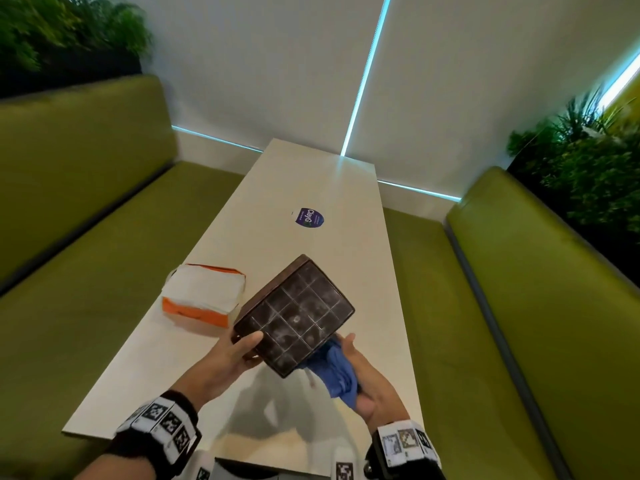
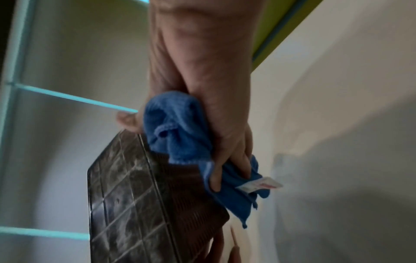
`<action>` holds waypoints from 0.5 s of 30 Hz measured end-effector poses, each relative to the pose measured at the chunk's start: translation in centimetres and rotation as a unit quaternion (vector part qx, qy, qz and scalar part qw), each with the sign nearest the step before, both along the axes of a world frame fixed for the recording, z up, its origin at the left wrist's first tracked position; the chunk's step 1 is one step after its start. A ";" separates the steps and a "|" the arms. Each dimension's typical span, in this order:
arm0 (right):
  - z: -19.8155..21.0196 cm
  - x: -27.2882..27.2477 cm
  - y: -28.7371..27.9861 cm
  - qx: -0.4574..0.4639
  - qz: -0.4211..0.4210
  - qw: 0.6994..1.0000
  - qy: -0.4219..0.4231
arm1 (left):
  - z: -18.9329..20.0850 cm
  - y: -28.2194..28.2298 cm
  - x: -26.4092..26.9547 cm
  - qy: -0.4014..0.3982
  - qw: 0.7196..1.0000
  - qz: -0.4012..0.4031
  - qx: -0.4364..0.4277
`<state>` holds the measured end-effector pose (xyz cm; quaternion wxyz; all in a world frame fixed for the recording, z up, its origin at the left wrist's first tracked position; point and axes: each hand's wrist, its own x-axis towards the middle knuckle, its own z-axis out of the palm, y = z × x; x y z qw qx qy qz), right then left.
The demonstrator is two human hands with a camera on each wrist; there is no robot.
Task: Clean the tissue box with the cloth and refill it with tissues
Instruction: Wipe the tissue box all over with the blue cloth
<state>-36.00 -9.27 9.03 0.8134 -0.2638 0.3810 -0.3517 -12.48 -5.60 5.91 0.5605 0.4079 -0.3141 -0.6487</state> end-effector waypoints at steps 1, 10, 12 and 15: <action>0.8 0.3 0.0 -0.024 0.006 1.000 -0.008 | 0.2 0.1 -0.1 -0.002 1.000 -0.007 0.002; 3.7 -0.5 -2.1 -0.144 0.090 0.978 0.121 | 1.6 0.7 1.7 -0.072 0.991 -0.113 0.022; 4.1 -0.9 -2.3 -0.188 0.106 0.961 0.174 | 2.9 0.3 2.1 -0.109 0.986 -0.122 0.009; 4.6 -1.0 -2.3 -0.221 0.156 0.939 0.211 | 5.0 -0.8 1.5 -0.198 0.970 -0.137 -0.027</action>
